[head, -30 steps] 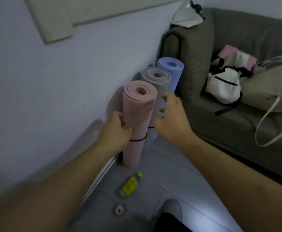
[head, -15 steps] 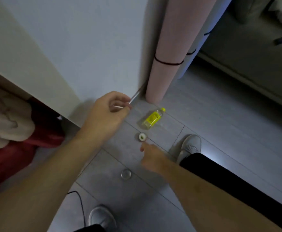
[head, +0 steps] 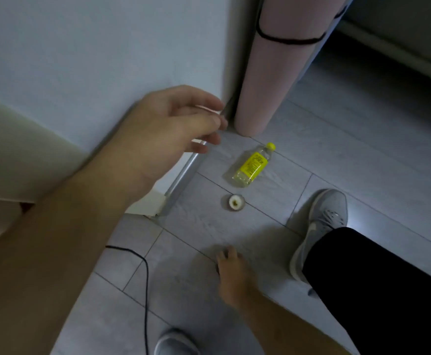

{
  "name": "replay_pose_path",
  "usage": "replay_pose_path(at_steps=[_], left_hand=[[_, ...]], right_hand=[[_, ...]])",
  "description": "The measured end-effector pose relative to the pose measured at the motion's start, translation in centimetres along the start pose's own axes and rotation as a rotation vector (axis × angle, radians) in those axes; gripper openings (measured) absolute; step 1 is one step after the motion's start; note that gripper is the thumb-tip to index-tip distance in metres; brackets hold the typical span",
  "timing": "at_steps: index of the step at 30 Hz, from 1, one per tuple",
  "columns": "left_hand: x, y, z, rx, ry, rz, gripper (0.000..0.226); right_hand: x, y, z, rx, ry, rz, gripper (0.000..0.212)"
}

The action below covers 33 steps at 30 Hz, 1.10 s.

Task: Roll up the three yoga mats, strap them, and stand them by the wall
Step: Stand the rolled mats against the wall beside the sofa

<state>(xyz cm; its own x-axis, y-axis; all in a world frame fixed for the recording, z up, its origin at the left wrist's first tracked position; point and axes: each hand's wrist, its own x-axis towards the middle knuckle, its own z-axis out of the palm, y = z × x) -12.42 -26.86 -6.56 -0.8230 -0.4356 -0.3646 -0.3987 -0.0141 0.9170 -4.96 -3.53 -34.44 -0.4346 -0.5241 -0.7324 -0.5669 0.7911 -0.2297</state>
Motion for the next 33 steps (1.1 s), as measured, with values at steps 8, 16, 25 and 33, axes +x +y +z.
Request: replay_pose_path(at_steps=[8,16,25,33], left_hand=[[1.2,-9.3,5.7,-0.085,0.032,-0.526,0.032],[0.0,-12.2,5.4,-0.312,0.08,-0.65,0.029],[0.3,-14.7,4.0,-0.568,0.131,-0.606,0.04],[2.2,-13.0,5.1,-0.489,0.127,-0.603,0.039]], right_hand=[[-3.3,1.3,-16.7,0.71,0.653,-0.037,0.057],[-4.6,1.3,-17.9,1.159,0.548,0.027,0.051],[9.0,3.2,-8.4,0.649,0.277,0.361,0.059],[7.9,3.1,-10.6,0.604,0.374,0.235,0.029]])
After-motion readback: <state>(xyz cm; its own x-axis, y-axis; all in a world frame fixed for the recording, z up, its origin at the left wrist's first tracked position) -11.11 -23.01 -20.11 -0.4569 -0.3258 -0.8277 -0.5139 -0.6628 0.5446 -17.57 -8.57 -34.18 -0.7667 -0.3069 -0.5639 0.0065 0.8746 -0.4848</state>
